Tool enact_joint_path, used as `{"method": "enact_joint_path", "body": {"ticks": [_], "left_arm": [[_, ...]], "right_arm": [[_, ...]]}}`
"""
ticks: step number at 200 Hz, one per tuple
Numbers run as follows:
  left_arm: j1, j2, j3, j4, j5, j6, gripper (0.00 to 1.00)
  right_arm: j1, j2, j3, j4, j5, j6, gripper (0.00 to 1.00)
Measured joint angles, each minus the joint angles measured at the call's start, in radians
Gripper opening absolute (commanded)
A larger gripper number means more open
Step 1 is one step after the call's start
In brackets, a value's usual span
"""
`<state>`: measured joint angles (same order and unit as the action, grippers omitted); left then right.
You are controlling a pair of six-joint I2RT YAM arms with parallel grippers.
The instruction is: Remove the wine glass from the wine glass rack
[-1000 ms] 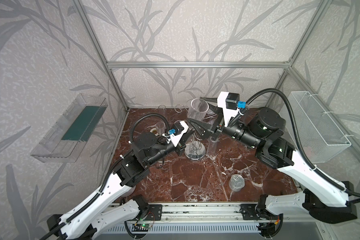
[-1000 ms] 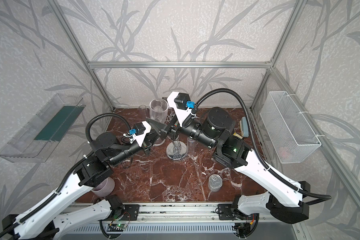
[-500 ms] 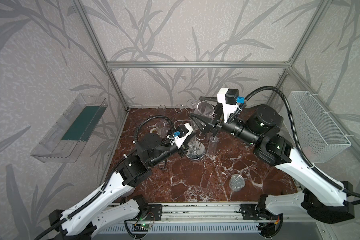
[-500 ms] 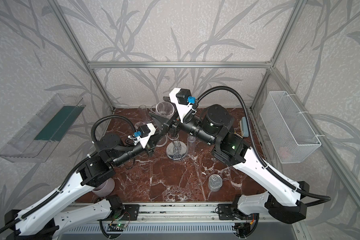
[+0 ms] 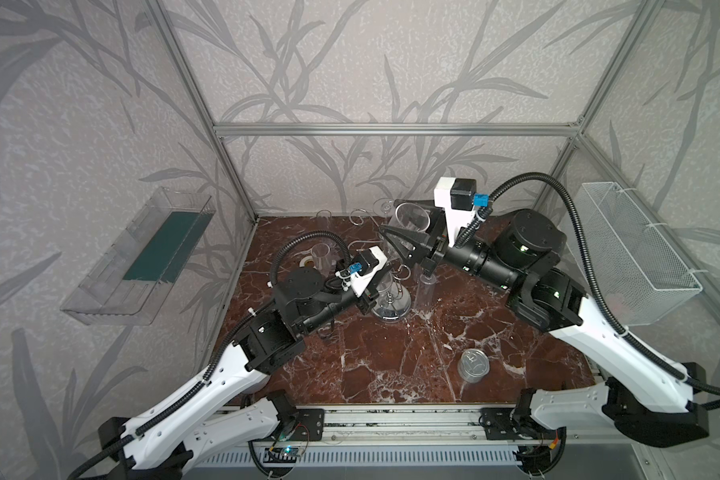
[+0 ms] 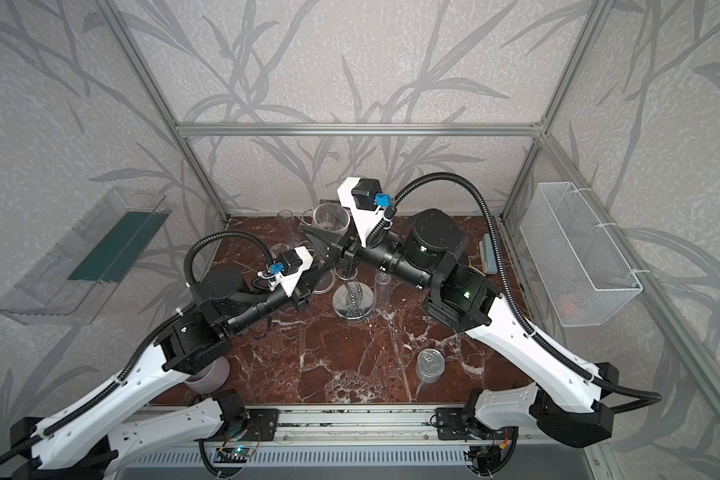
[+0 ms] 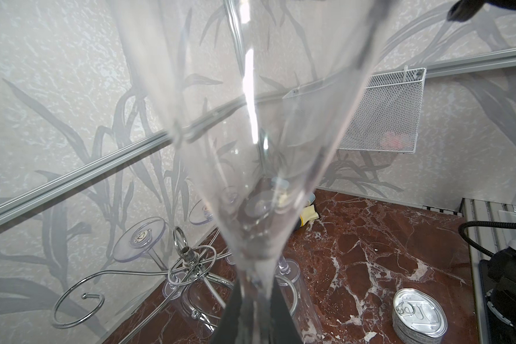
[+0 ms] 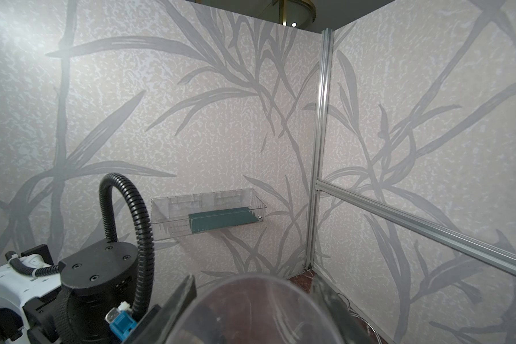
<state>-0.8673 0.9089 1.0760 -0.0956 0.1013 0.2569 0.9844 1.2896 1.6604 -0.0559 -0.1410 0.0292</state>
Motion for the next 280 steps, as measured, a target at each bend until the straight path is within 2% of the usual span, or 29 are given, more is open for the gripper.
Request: {"method": "enact_joint_path", "body": {"ticks": [14,26,55,114,162,211,247,280], "left_arm": [[-0.003,-0.010,-0.001,0.014,-0.002,0.004,0.51],[-0.003,-0.024,-0.005,0.026,-0.003,-0.008,0.59],[-0.003,-0.066,-0.021,0.042,-0.014,-0.002,0.67],[-0.003,-0.162,-0.052,0.046,-0.076,-0.004,0.68],[-0.003,-0.245,-0.085,0.034,-0.153,-0.005,0.68],[-0.003,-0.268,-0.106,0.019,-0.213,-0.006,0.68],[-0.003,-0.268,-0.117,0.021,-0.235,-0.006,0.68],[-0.003,-0.264,-0.124,0.023,-0.252,-0.006,0.68]], "right_arm": [[0.000,0.000,-0.001,-0.002,0.000,-0.003,0.42],[-0.002,0.000,-0.002,-0.002,0.000,-0.011,0.41],[-0.013,0.000,-0.002,-0.003,0.002,-0.037,0.40],[-0.058,-0.004,0.004,-0.037,0.044,-0.158,0.39],[-0.165,-0.028,0.016,-0.047,0.093,-0.270,0.38],[-0.201,-0.081,0.010,-0.047,0.218,-0.495,0.37],[-0.212,-0.171,-0.101,-0.039,0.336,-0.647,0.37],[-0.284,-0.269,-0.272,-0.022,0.395,-0.652,0.36]]}}
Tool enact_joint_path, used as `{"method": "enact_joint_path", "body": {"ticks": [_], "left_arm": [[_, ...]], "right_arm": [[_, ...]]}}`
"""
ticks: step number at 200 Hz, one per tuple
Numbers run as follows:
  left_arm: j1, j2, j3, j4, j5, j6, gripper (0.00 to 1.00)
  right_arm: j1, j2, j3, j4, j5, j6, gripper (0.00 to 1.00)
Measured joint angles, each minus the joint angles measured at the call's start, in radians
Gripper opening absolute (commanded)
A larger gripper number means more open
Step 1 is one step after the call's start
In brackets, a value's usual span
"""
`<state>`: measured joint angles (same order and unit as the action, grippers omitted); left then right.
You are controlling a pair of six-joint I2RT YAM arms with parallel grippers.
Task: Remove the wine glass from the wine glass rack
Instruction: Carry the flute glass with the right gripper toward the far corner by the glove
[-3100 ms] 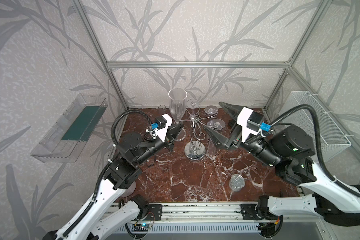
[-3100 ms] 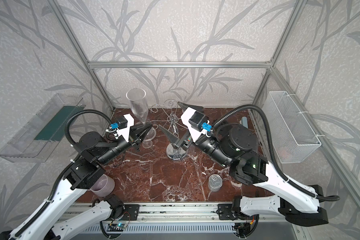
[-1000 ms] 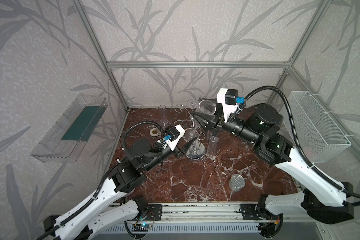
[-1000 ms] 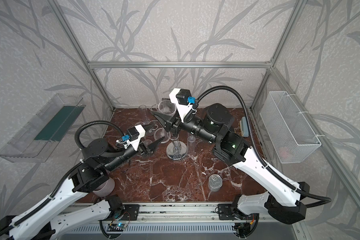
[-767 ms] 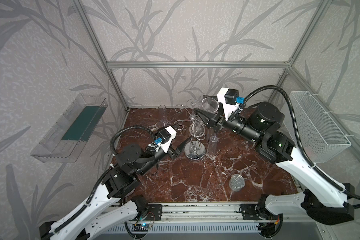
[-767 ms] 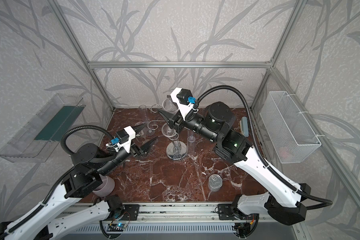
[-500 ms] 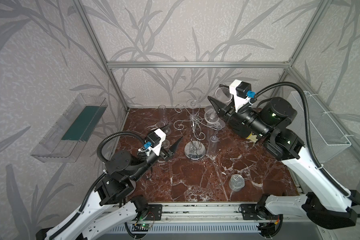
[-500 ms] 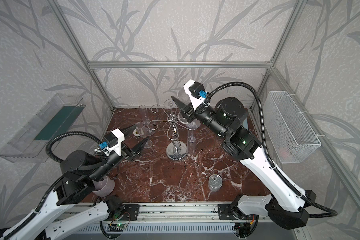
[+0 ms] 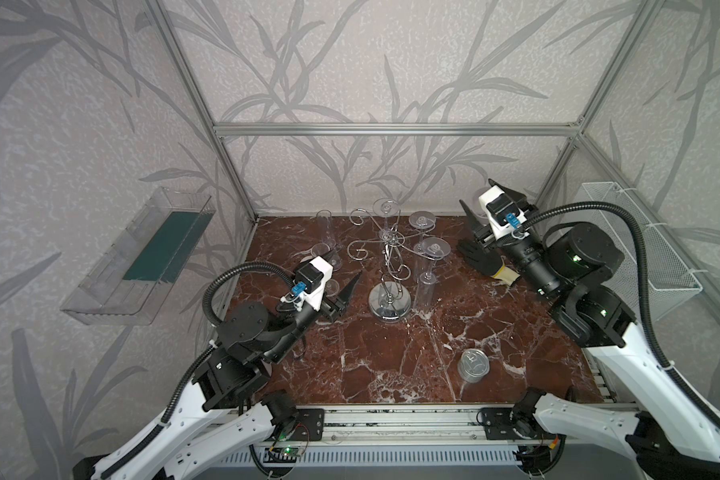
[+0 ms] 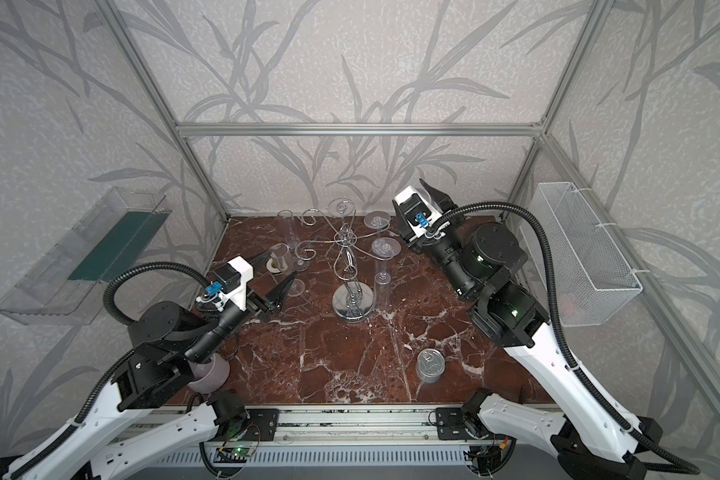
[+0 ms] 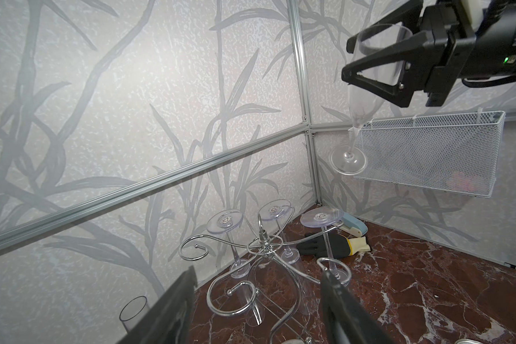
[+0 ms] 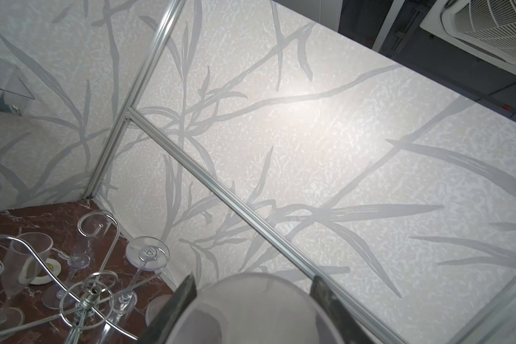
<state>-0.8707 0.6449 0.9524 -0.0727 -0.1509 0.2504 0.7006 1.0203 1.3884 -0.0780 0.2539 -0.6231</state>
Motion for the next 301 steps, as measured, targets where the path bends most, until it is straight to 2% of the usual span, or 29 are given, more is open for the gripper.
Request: {"method": "enact_joint_path", "body": {"ticks": [39,73,138,199,238,301], "left_arm": [[0.000,0.008,-0.001,0.019,-0.017,0.000,0.68],[0.000,0.008,-0.007,0.026,-0.041,0.000,0.68],[0.000,0.008,-0.012,0.026,-0.096,0.000,0.68],[0.000,0.054,-0.013,0.060,-0.156,0.018,0.70],[0.000,0.104,-0.013,0.077,-0.196,0.046,0.71],[0.000,0.112,-0.019,0.132,-0.248,0.083,0.72]], "right_arm": [[-0.119,-0.062,-0.202,0.037,0.006,0.108,0.34],[-0.246,-0.055,-0.392,0.142,-0.077,0.252,0.33],[-0.381,0.151,-0.590,0.442,-0.238,0.454,0.33],[-0.414,0.425,-0.596,0.711,-0.315,0.534,0.33],[-0.414,0.600,-0.525,0.828,-0.351,0.554,0.33],[-0.414,0.738,-0.433,0.928,-0.373,0.568,0.33]]}}
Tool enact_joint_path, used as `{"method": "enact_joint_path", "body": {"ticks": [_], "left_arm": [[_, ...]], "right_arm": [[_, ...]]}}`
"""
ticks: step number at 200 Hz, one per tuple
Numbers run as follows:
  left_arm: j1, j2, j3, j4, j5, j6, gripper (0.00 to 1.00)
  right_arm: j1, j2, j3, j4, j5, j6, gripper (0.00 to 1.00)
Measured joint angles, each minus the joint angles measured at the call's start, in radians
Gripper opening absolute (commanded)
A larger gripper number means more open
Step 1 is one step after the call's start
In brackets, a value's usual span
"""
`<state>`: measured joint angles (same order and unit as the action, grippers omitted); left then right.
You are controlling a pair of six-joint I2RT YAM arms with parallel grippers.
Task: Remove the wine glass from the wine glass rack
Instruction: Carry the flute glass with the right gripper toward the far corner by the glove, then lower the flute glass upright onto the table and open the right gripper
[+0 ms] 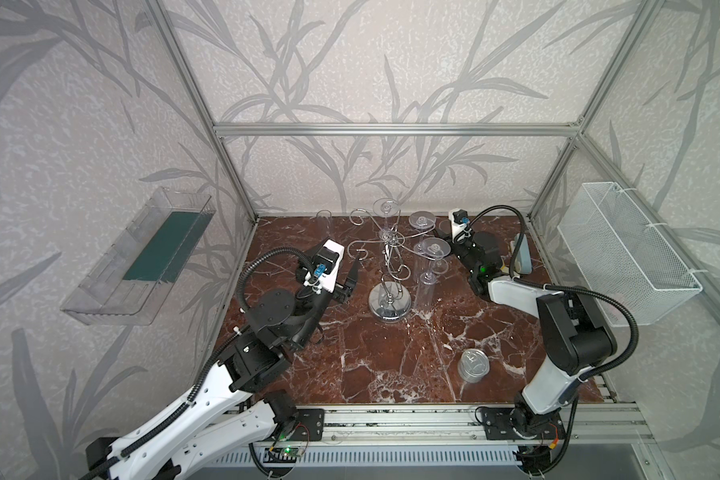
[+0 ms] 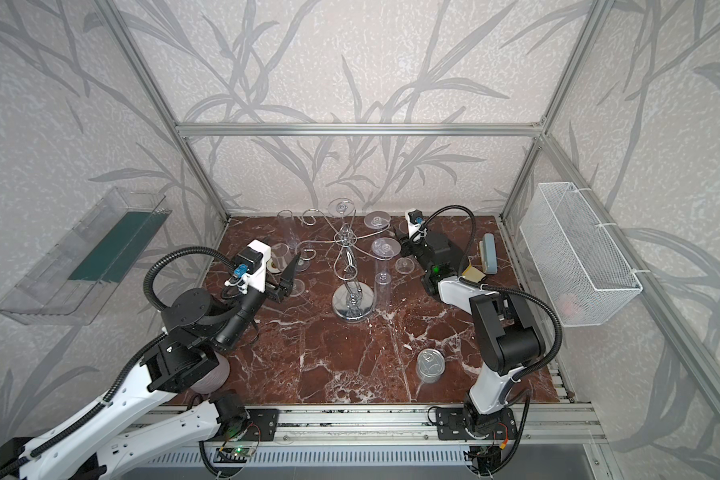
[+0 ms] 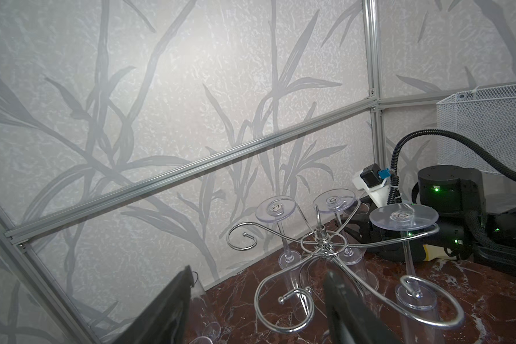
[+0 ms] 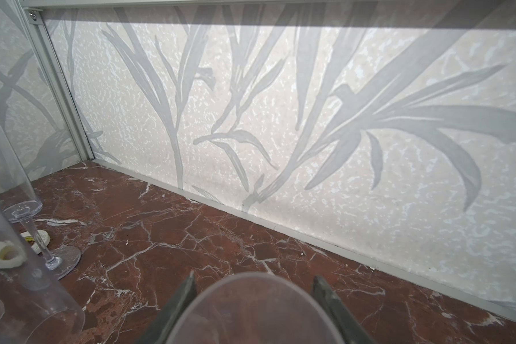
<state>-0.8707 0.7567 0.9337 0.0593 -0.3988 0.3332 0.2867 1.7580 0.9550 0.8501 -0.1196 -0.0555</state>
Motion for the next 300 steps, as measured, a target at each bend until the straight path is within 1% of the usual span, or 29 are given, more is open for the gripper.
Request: {"method": "enact_joint_path", "body": {"ticks": [75,140,166,205,213,229,272,300], "left_arm": [[0.001,0.011,-0.006,0.016,-0.023,0.016,0.73],[0.002,-0.001,-0.028,0.031,-0.029,0.020,0.74],[0.003,-0.008,-0.035,0.031,-0.035,0.024,0.74],[0.007,-0.019,-0.040,0.032,-0.041,0.026,0.74],[0.007,-0.021,-0.040,0.031,-0.042,0.026,0.74],[0.008,-0.024,-0.040,0.031,-0.041,0.026,0.74],[0.008,-0.029,-0.041,0.031,-0.041,0.026,0.74],[0.008,-0.040,-0.047,0.031,-0.040,0.025,0.74]], "right_arm": [[0.003,0.100,0.026,0.044,-0.011,0.005,0.33],[0.009,0.111,0.028,0.066,-0.003,0.003,0.35],[0.010,0.111,0.028,0.066,-0.001,0.003,0.43],[0.013,0.111,0.028,0.065,0.006,0.003,0.67],[0.013,0.111,0.028,0.064,0.007,0.002,0.70],[0.013,0.111,0.028,0.061,0.014,0.003,0.74],[0.013,0.105,0.027,0.051,0.032,0.002,0.80],[0.013,0.058,0.013,0.036,0.037,-0.003,0.84]]}}
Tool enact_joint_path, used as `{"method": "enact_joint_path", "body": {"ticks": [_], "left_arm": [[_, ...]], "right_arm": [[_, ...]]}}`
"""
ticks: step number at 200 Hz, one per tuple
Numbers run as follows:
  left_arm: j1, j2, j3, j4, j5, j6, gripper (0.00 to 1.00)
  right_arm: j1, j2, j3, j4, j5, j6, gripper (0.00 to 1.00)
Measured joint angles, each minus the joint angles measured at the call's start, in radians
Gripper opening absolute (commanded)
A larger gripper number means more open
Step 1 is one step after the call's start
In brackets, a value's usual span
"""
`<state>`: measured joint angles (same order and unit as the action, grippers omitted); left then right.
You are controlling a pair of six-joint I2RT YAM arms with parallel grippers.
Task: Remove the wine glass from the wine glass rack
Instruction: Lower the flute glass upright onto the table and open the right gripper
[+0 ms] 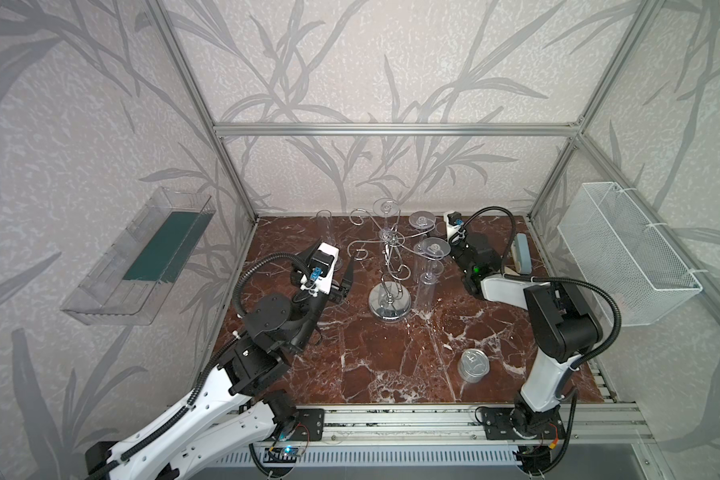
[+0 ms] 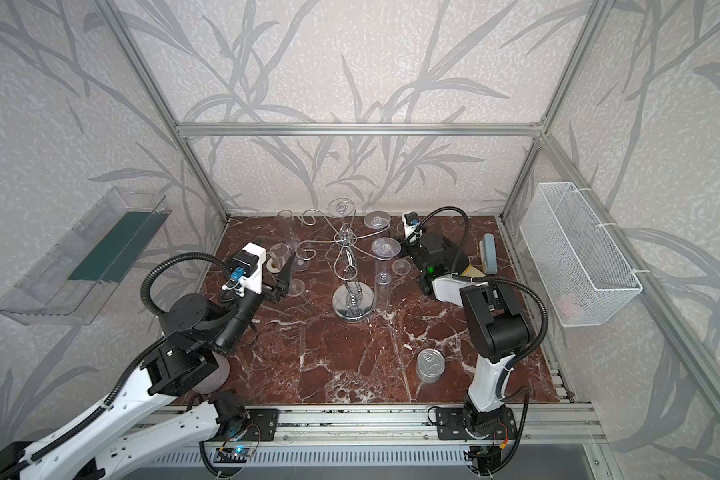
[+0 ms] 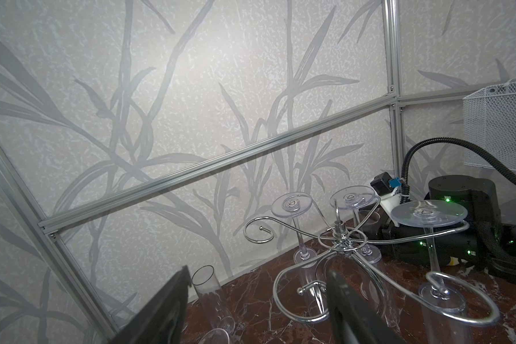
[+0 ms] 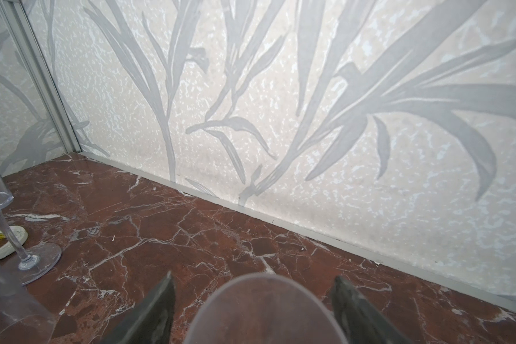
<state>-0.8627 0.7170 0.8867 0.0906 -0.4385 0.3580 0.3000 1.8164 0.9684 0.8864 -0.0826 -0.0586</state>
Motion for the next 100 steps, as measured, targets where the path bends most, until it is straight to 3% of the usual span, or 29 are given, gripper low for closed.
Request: {"method": "enact_joint_path", "body": {"ticks": [63,100], "left_arm": [[0.000,-0.018,-0.002,0.000,0.021,-0.018,0.74],[0.000,-0.042,-0.002,-0.002,0.030,-0.029,0.74]], "right_arm": [[0.000,-0.228,-0.006,-0.095,0.001,-0.040,0.89],[-0.008,-0.369,-0.006,-0.254,-0.008,-0.048,0.89]]}}
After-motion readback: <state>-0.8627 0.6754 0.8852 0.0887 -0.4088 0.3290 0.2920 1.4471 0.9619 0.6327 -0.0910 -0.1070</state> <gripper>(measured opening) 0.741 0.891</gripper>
